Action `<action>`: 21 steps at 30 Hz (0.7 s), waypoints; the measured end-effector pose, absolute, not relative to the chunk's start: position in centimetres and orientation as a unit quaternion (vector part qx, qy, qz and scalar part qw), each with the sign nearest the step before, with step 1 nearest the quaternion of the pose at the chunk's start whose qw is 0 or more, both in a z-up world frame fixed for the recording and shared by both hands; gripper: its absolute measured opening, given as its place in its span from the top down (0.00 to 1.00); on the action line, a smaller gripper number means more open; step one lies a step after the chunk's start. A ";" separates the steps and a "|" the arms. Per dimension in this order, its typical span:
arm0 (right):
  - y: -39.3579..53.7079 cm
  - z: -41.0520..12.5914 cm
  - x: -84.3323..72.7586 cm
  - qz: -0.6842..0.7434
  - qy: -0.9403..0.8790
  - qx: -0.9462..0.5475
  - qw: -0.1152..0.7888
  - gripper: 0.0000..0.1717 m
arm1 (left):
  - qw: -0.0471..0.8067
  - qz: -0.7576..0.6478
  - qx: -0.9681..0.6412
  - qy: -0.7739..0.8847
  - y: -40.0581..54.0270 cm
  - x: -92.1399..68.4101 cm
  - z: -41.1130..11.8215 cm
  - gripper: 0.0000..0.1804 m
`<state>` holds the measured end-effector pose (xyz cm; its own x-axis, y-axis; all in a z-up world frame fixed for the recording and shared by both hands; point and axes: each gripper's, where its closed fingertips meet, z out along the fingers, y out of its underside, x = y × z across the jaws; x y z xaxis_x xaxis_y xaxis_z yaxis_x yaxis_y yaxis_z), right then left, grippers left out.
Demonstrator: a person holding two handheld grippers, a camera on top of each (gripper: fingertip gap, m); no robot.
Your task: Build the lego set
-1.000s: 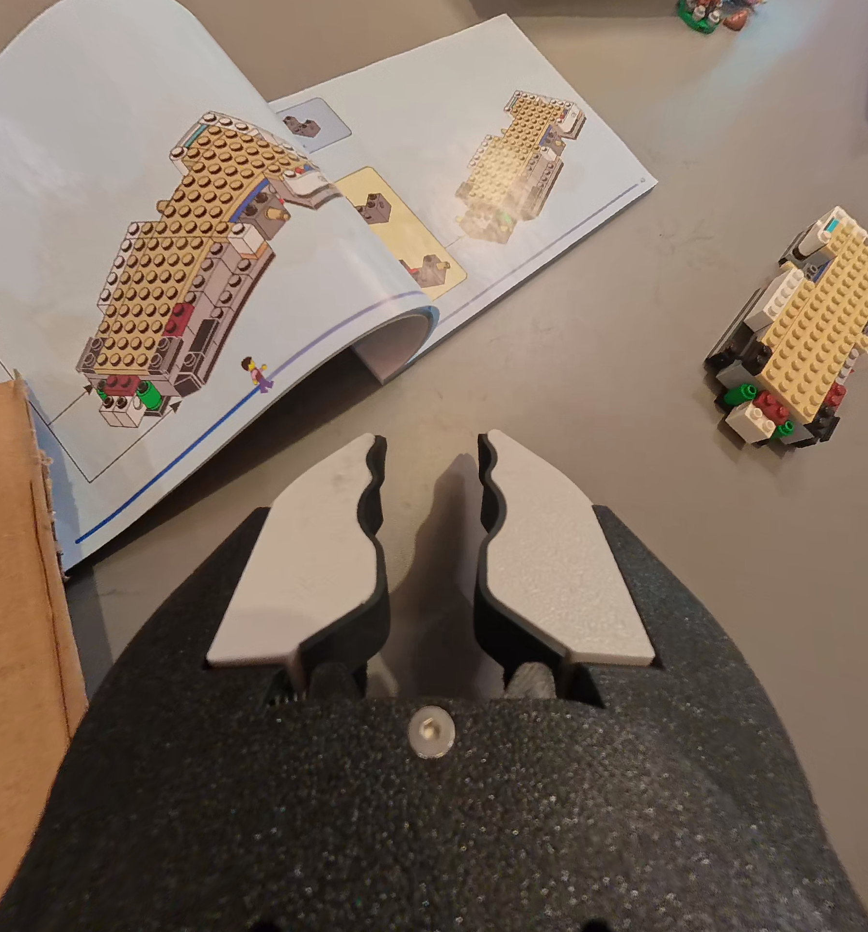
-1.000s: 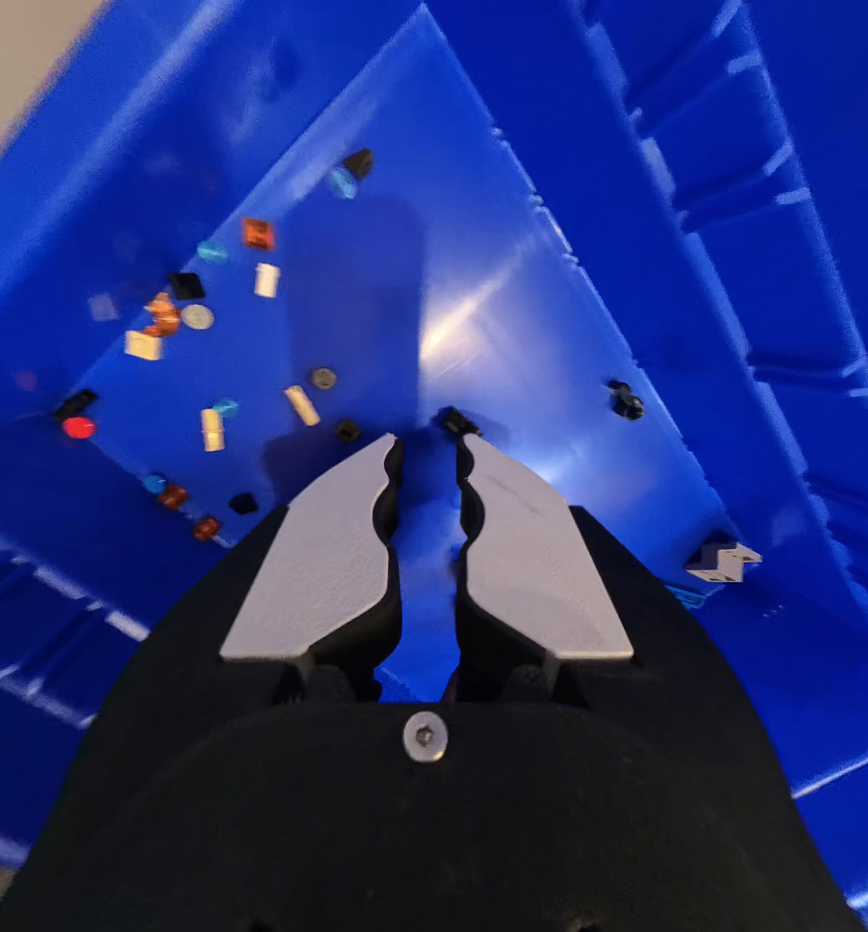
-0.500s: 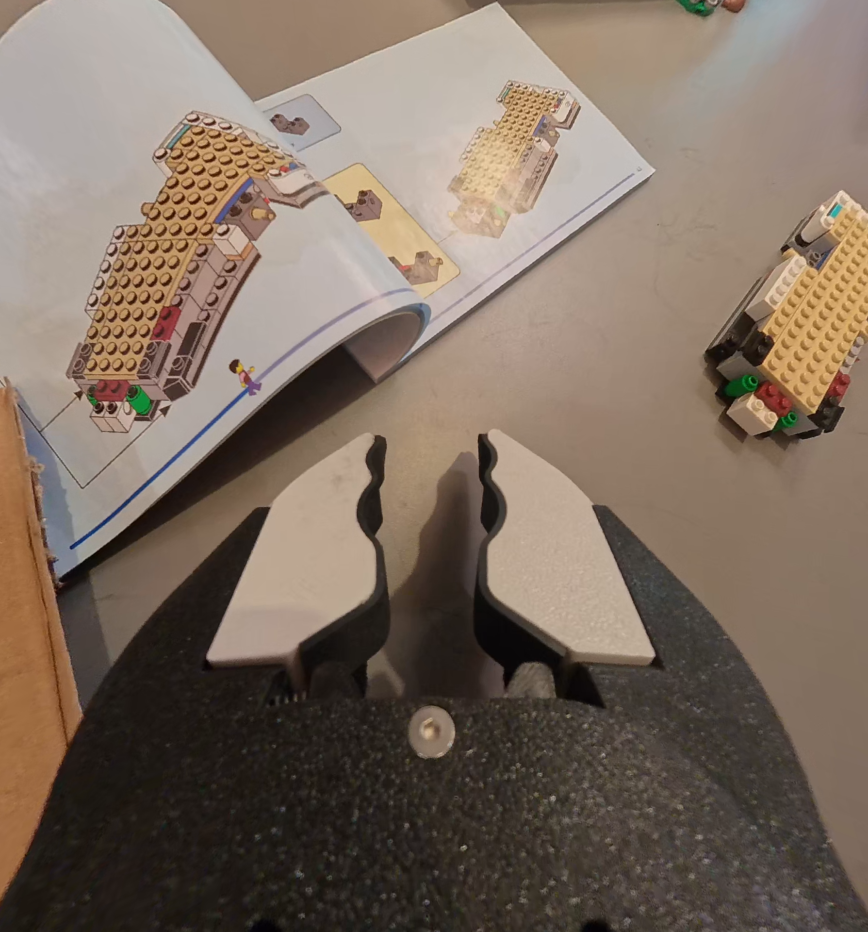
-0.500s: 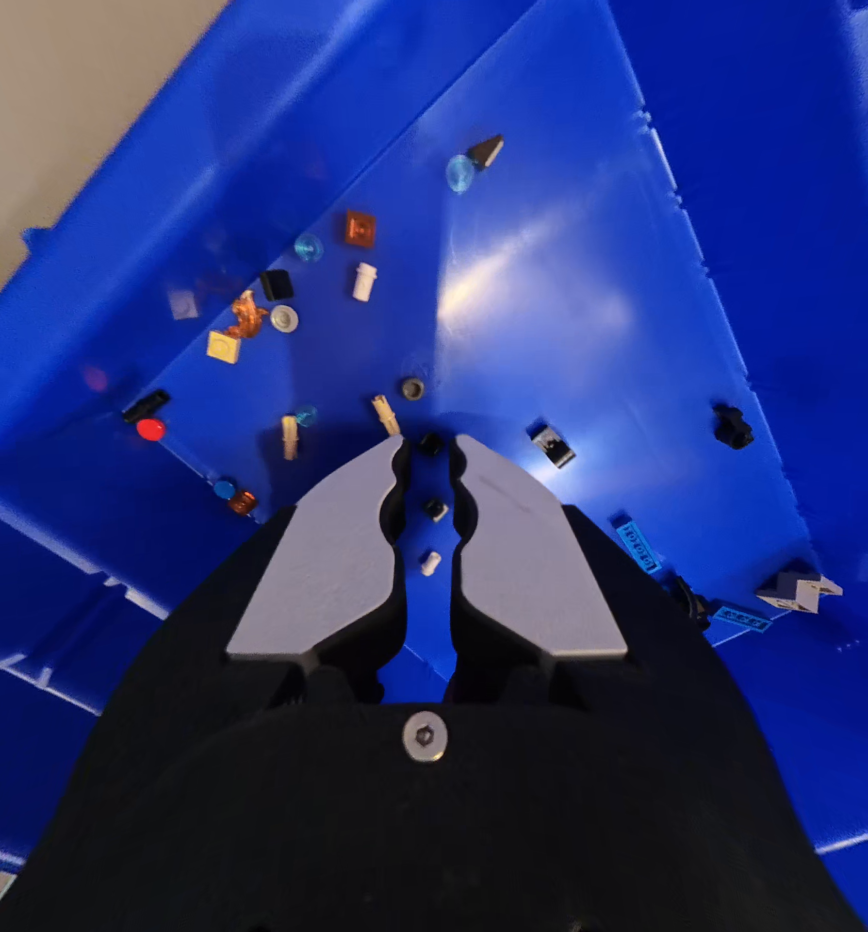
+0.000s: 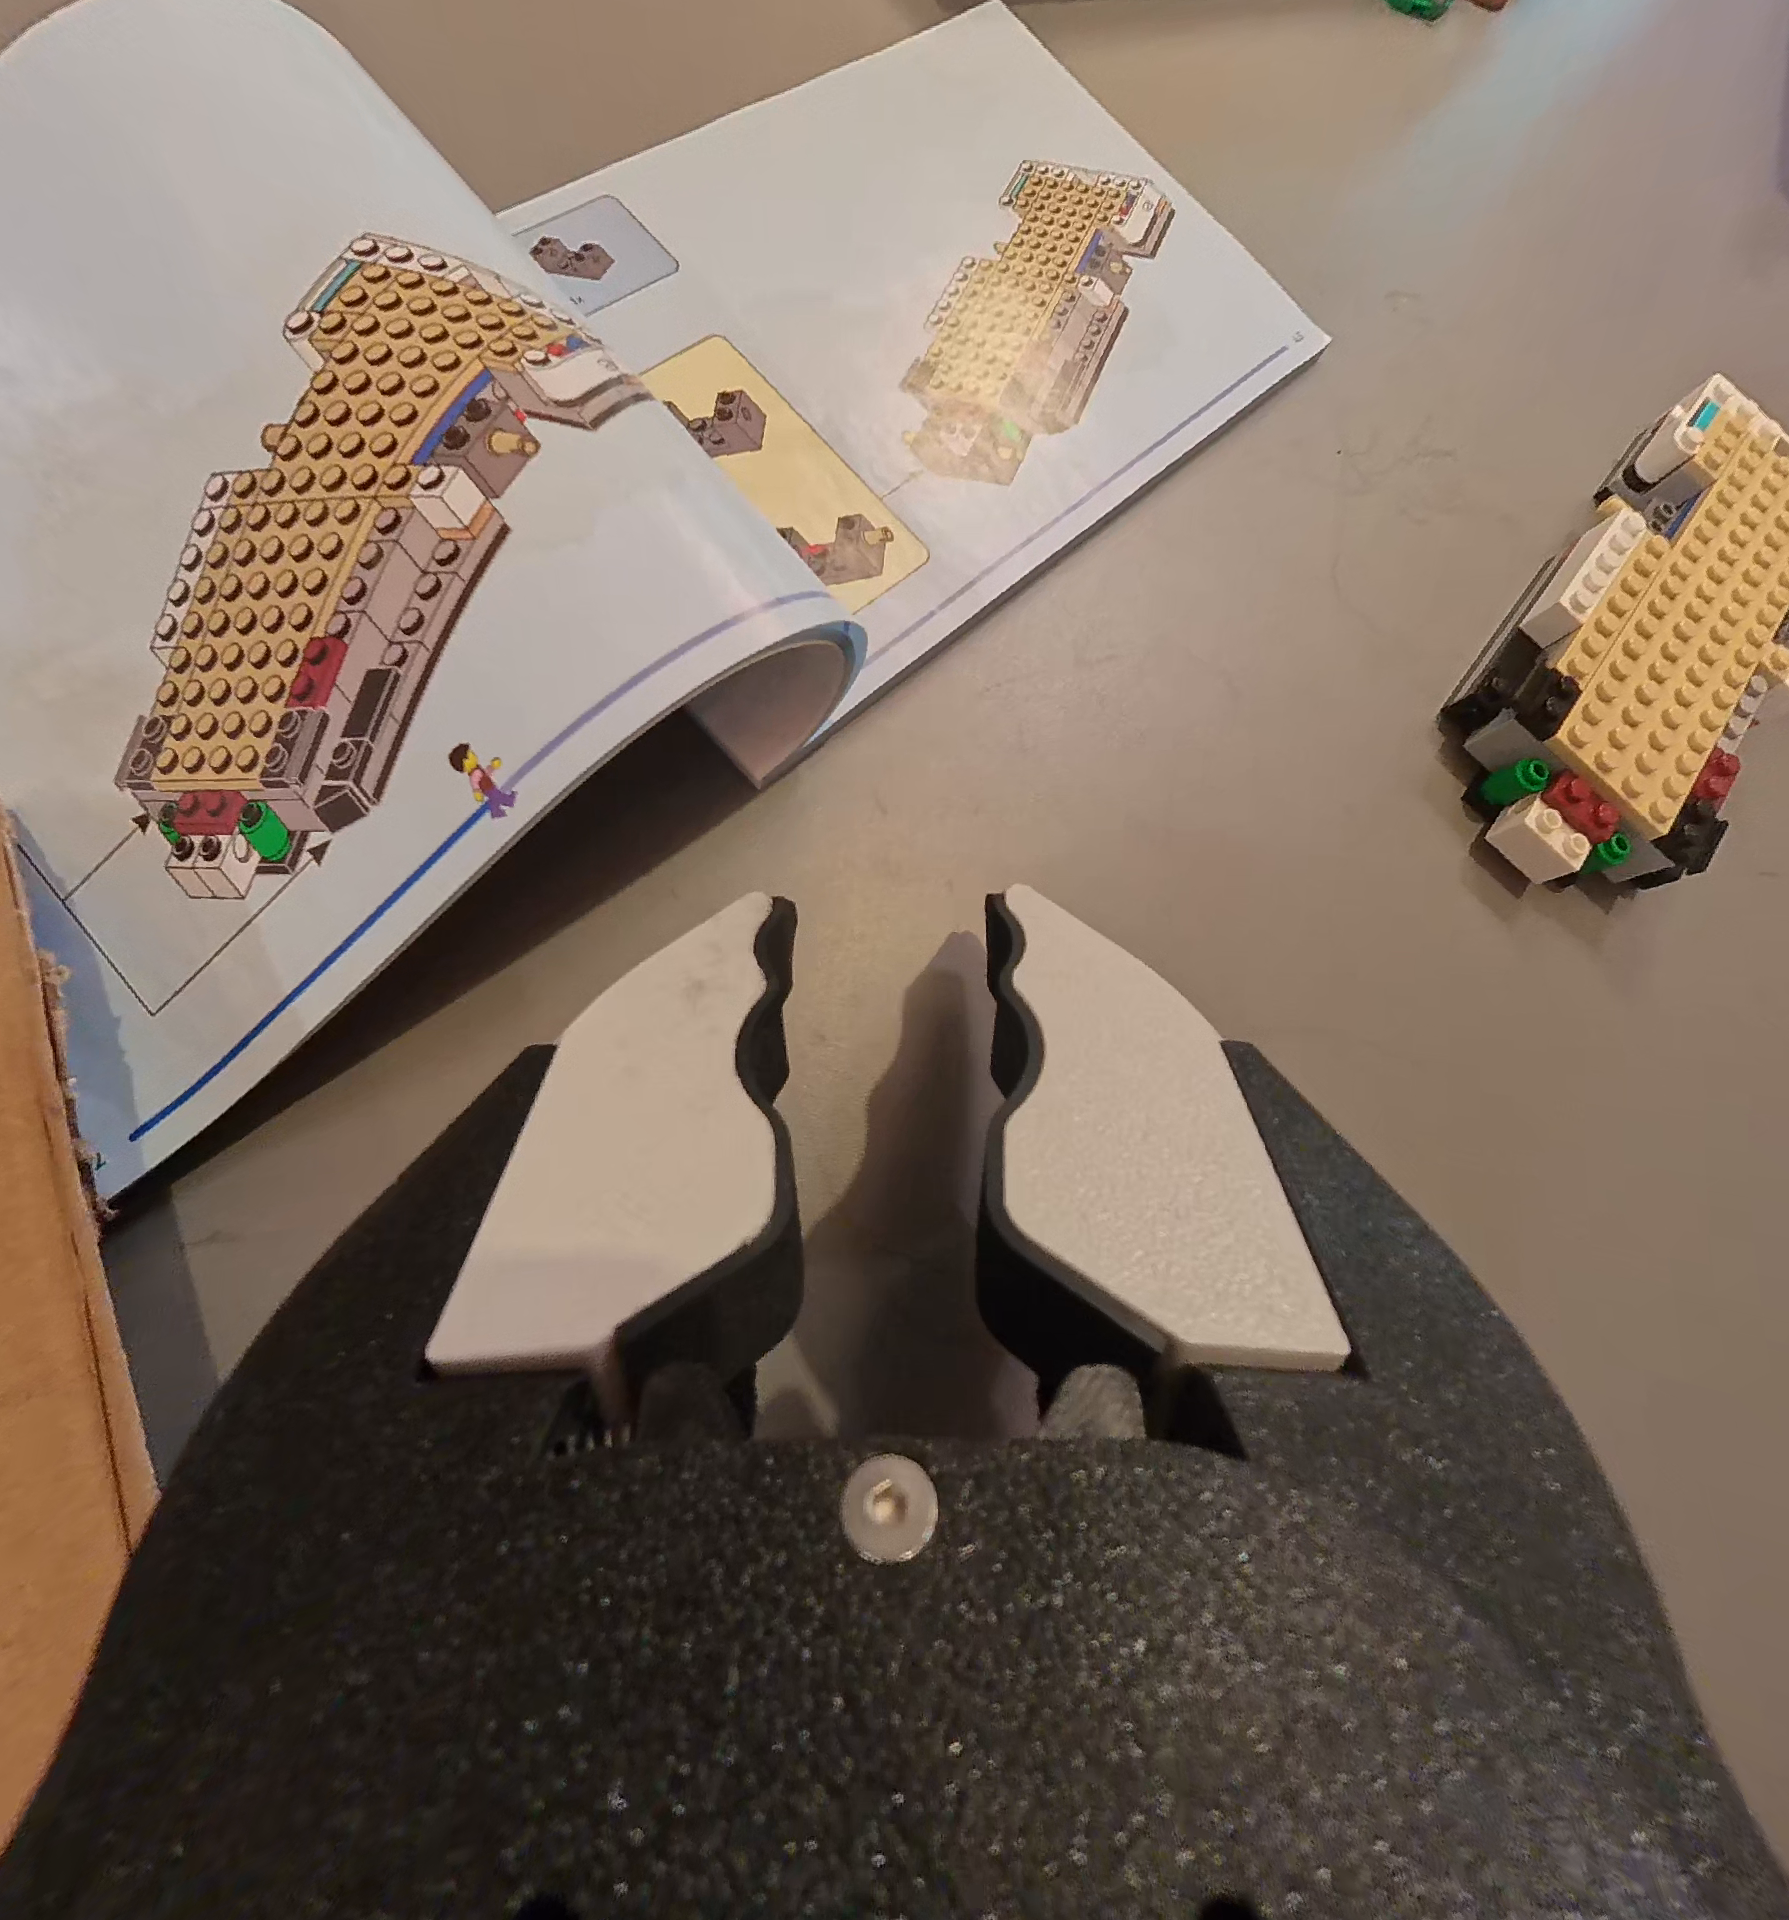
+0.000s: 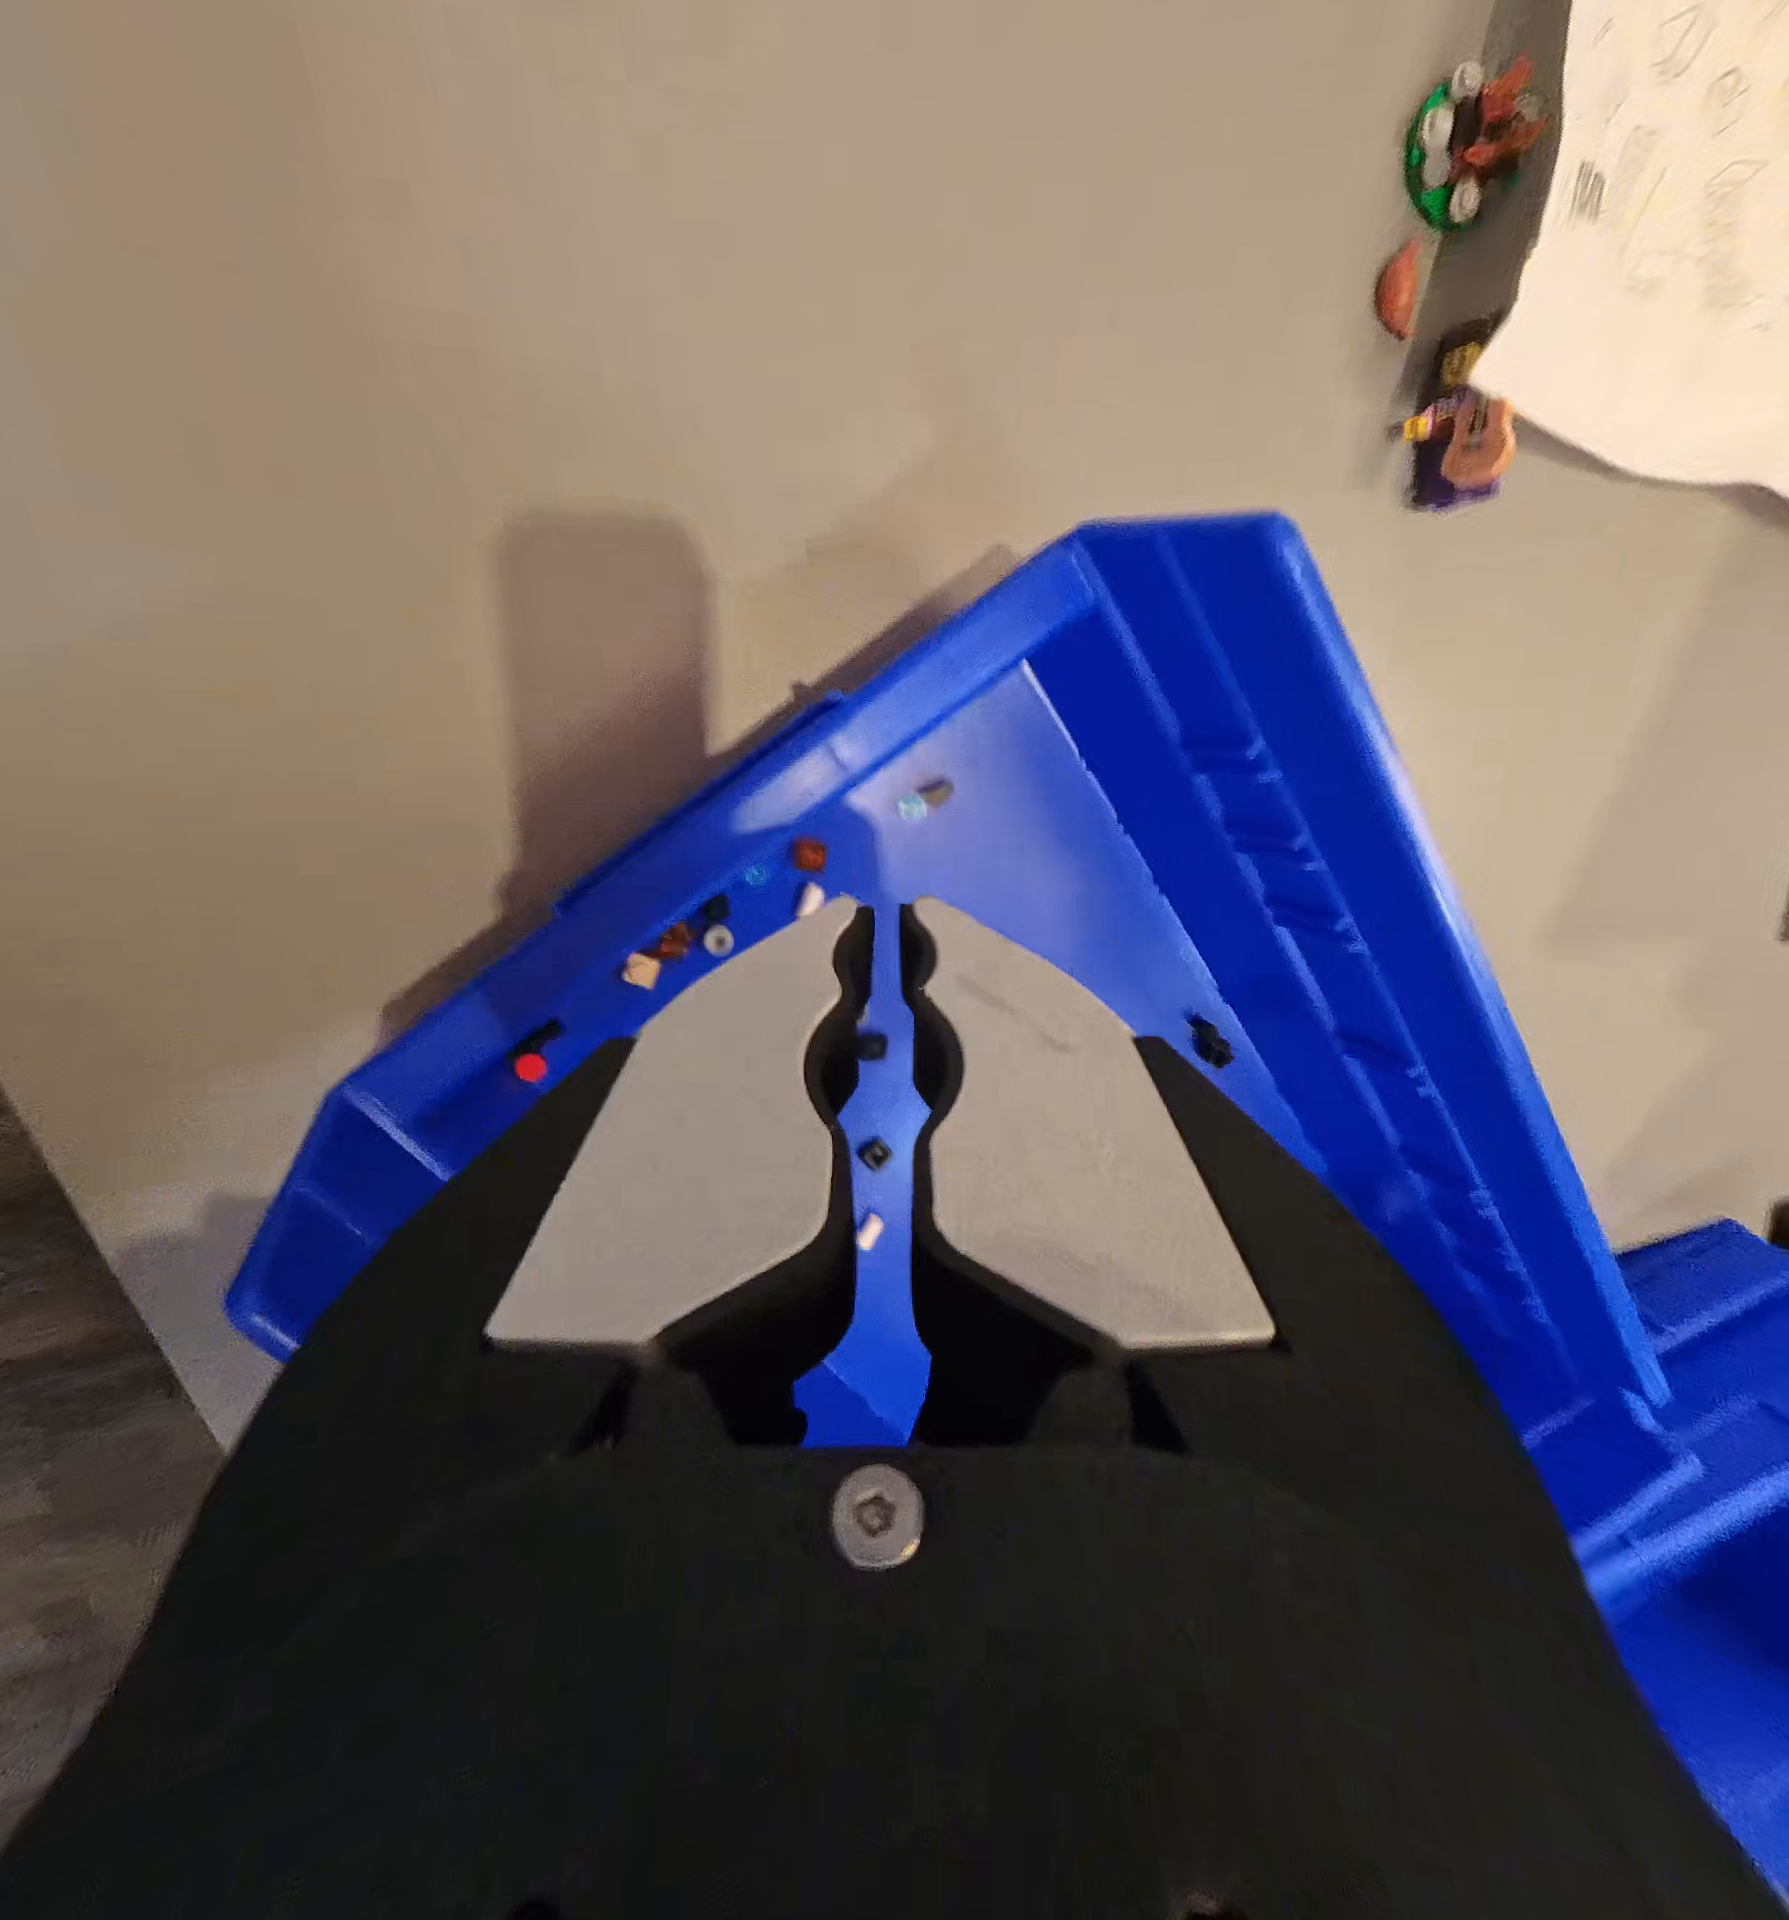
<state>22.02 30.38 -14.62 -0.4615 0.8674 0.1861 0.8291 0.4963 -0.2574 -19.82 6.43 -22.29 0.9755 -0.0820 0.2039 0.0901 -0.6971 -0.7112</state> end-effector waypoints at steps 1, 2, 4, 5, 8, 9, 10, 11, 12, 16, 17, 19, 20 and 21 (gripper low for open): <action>31.2 -15.4 22.7 0.040 -0.851 -0.506 0.135 0.96 | 0.390 -0.111 -0.914 -0.003 6.4 -19.8 -22.3 0.80; 32.1 -16.5 23.7 0.020 -0.846 -0.521 0.114 0.94 | 0.391 -0.112 -0.913 -0.003 6.4 -19.8 -22.2 0.80; 33.8 -19.3 25.9 0.000 -0.829 -0.555 0.072 0.91 | 0.392 -0.112 -0.913 -0.001 6.3 -19.8 -22.2 0.80; 34.4 -20.7 26.8 -0.003 -0.823 -0.565 0.055 0.90 | 0.392 -0.111 -0.913 0.001 6.3 -19.7 -22.2 0.80; 34.8 -22.9 27.8 0.008 -0.818 -0.574 0.036 0.89 | 0.388 -0.109 -0.915 0.004 6.3 -19.6 -22.3 0.80; 34.7 -22.9 27.4 0.024 -0.814 -0.579 0.041 0.90 | 0.387 -0.109 -0.915 0.004 6.3 -19.7 -22.3 0.80; 34.9 -22.7 27.0 0.030 -0.809 -0.585 0.052 0.89 | 0.388 -0.108 -0.915 0.003 6.3 -19.7 -22.3 0.80; 35.0 -22.7 26.9 0.030 -0.806 -0.588 0.052 0.90 | 0.388 -0.109 -0.915 0.002 6.4 -19.7 -22.3 0.80; 34.9 -22.9 27.0 0.030 -0.808 -0.587 0.045 0.90 | 0.387 -0.110 -0.915 0.001 6.4 -19.7 -22.4 0.80; 34.5 -23.0 26.7 0.042 -0.814 -0.578 0.041 0.90 | 0.387 -0.109 -0.916 0.000 6.4 -19.8 -22.4 0.80; 34.5 -23.0 26.6 0.043 -0.815 -0.577 0.043 0.90 | 0.387 -0.109 -0.916 -0.001 6.4 -19.8 -22.4 0.80; 34.5 -23.0 26.5 0.045 -0.816 -0.575 0.047 0.90 | 0.387 -0.109 -0.916 -0.001 6.4 -19.8 -22.4 0.80; 34.7 -22.9 26.4 0.041 -0.816 -0.574 0.051 0.91 | 0.387 -0.109 -0.916 -0.001 6.4 -19.8 -22.4 0.80; 35.0 -22.9 26.4 0.032 -0.816 -0.574 0.058 0.92 | 0.387 -0.109 -0.916 -0.001 6.4 -19.8 -22.4 0.80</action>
<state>26.41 35.03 -22.94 -0.3339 0.9408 0.0579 0.9334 0.3386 -0.1186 -19.79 6.37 -22.38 0.9763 -0.0818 0.2002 0.0863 -0.7012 -0.7078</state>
